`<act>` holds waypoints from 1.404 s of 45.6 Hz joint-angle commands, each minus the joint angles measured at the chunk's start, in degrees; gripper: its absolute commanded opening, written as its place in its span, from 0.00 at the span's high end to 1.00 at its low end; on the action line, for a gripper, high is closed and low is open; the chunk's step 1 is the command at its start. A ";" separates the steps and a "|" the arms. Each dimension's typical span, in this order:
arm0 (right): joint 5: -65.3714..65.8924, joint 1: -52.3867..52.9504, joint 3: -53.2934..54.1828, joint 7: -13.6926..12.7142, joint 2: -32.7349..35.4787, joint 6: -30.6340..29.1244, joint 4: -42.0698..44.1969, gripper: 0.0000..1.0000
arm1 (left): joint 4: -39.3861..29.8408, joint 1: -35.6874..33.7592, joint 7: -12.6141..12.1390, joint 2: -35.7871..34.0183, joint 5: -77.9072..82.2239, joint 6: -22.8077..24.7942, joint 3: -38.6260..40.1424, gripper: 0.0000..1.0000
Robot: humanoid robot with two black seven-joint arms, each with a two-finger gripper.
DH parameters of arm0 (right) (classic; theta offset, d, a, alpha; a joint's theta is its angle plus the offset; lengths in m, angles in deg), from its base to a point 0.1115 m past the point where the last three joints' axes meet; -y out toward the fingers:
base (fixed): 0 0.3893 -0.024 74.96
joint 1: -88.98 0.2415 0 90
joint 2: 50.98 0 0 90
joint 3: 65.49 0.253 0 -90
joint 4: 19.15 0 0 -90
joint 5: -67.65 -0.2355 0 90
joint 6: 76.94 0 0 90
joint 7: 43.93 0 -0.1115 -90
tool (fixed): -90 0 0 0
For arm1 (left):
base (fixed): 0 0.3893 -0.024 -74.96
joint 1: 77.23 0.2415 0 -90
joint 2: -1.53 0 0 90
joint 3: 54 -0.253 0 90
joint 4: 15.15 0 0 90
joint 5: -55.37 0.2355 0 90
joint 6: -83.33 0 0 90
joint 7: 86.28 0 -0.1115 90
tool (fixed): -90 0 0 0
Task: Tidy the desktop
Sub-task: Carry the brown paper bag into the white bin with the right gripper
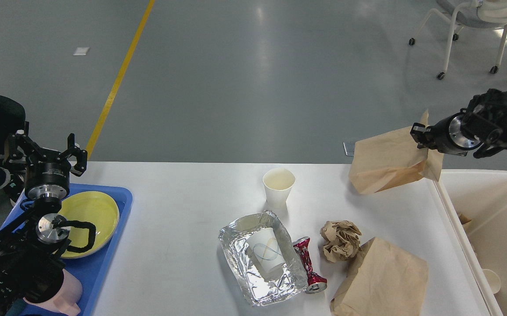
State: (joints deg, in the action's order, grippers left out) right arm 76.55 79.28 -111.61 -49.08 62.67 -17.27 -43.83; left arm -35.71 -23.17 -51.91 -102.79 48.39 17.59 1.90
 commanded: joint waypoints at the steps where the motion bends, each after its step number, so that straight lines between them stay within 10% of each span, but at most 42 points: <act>1: -0.11 3.98 1.73 0.06 3.24 -2.98 -1.68 1.00 | 0.00 0.00 0.09 0.00 0.04 0.00 0.00 0.03; 31: -0.11 17.08 4.73 0.32 16.70 -5.36 -10.83 1.00 | 0.00 0.00 0.00 0.00 -0.04 0.00 0.00 0.03; 61: -0.20 -16.31 5.43 0.32 22.50 16.70 -1.77 1.00 | 0.00 0.00 0.00 0.00 0.04 0.00 0.00 0.03; 64: -0.11 -19.12 6.22 0.32 22.23 18.89 -1.68 0.67 | 0.00 0.00 0.00 0.00 0.04 0.00 0.00 0.03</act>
State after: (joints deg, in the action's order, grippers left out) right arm 76.35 64.85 -106.39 -48.77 85.17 -1.78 -45.60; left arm -35.71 -23.17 -51.90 -102.79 48.41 17.59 1.90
